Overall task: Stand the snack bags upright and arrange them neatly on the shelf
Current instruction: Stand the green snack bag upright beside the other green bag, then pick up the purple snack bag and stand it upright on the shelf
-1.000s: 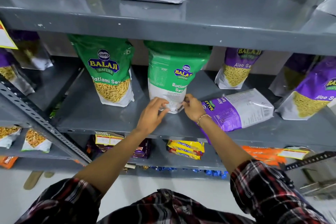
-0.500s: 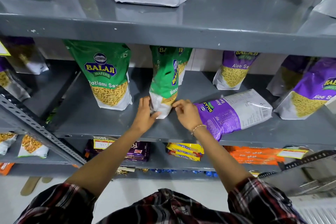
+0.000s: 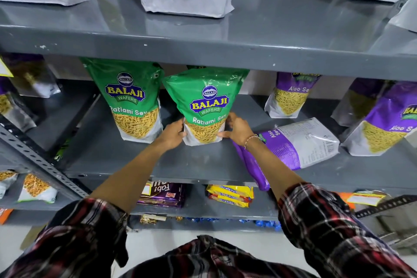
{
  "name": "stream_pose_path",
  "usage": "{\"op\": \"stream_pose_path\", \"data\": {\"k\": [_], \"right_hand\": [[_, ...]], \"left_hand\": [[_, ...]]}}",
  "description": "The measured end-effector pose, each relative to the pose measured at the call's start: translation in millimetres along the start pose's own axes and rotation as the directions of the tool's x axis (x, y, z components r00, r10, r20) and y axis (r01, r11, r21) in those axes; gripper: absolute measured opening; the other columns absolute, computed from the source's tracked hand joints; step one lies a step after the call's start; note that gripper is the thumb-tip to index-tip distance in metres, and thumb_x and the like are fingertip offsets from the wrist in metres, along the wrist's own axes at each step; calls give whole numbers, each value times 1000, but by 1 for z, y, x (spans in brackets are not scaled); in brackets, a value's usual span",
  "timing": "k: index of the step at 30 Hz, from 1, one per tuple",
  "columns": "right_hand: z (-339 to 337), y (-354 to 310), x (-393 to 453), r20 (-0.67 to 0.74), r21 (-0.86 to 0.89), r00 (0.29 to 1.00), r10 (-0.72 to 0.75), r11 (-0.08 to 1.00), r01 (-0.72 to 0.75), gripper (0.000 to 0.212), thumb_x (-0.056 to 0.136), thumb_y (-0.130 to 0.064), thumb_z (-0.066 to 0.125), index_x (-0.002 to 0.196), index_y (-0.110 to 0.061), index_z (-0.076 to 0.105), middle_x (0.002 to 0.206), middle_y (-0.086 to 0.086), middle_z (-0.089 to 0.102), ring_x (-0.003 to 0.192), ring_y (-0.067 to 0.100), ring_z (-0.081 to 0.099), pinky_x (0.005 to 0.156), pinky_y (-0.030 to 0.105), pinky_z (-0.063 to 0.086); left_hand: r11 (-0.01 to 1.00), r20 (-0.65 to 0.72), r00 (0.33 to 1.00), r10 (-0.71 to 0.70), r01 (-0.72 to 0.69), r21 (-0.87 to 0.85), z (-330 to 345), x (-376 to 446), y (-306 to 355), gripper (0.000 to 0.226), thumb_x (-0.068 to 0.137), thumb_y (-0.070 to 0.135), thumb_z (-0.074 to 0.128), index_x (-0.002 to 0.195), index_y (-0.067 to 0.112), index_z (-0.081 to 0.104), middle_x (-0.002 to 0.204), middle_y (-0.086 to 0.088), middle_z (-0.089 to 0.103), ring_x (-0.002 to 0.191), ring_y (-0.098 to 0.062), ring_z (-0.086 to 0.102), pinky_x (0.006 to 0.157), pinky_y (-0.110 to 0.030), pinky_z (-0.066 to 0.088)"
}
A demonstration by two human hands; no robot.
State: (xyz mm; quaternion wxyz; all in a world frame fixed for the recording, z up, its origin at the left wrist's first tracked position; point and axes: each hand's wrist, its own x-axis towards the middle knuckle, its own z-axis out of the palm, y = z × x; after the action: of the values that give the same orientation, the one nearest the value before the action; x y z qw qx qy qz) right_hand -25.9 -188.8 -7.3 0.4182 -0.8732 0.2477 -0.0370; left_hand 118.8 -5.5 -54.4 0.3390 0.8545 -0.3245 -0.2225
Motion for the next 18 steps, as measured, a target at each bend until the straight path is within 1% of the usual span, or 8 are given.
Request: {"op": "stream_pose_path", "data": {"k": [5,9,11,13,14,15,16,18], "right_hand": [[9,5,-12,-79,75,997,21,997,-16,64,65,-11,81,118,-2,46,124,20,61,111,33,60,99,48,48],[6,6,-17,-61,5,998,-4,1000,4,63,67,-20,80,117,-3,46,125,18,61,114,33,58,99,47,47],[-6,6,-20,-44,-50,999,-15,999,13,61,71,-22,77,121,-4,47,128,16,59,117,31,56,103,43,44],[-27,11,-24,-38,-139,999,-38,990,32,54,77,-20,72,125,-6,50,130,14,59,119,29,55,105,36,40],[-41,15,-27,-42,-185,998,-48,982,40,50,79,-20,70,124,-8,52,129,12,59,119,28,55,105,34,39],[-57,22,-30,-48,-216,998,-50,976,39,46,80,-19,68,122,-9,55,127,11,61,118,27,56,104,32,39],[-73,29,-33,-54,-235,998,-46,971,32,42,81,-18,67,121,-9,56,126,11,62,117,26,57,101,29,39],[-109,45,-40,-66,-268,997,-34,963,15,38,82,-15,66,118,-7,59,123,12,63,114,27,58,98,27,40]], "left_hand": [[1000,-33,999,-17,17,25,3,1,13,47,91,-2,44,136,8,40,139,-14,52,133,-32,43,112,-42,33],[999,-105,994,-43,46,18,7,-8,17,47,90,-3,42,136,8,41,130,-16,58,123,-33,51,100,-34,38],[985,-254,957,-139,107,-138,16,-18,21,41,86,-6,44,126,4,49,117,-19,63,111,-34,59,94,-37,46],[911,-443,834,-329,158,-380,33,-37,35,31,83,-9,46,112,-2,55,107,-21,60,101,-33,59,94,-38,46],[882,-499,776,-387,152,-447,43,-50,46,25,84,-7,47,107,-1,55,108,-23,58,101,-33,57,94,-35,43],[872,-523,754,-398,134,-470,55,-63,59,18,86,-4,48,101,2,55,110,-23,58,103,-33,57,91,-31,41],[873,-528,762,-374,98,-477,67,-74,73,13,88,0,49,96,8,55,109,-22,59,102,-33,58,88,-29,41],[850,-479,820,-314,18,-526,89,-87,105,13,88,5,51,88,17,56,95,-15,65,91,-34,63,83,-33,47]]}}
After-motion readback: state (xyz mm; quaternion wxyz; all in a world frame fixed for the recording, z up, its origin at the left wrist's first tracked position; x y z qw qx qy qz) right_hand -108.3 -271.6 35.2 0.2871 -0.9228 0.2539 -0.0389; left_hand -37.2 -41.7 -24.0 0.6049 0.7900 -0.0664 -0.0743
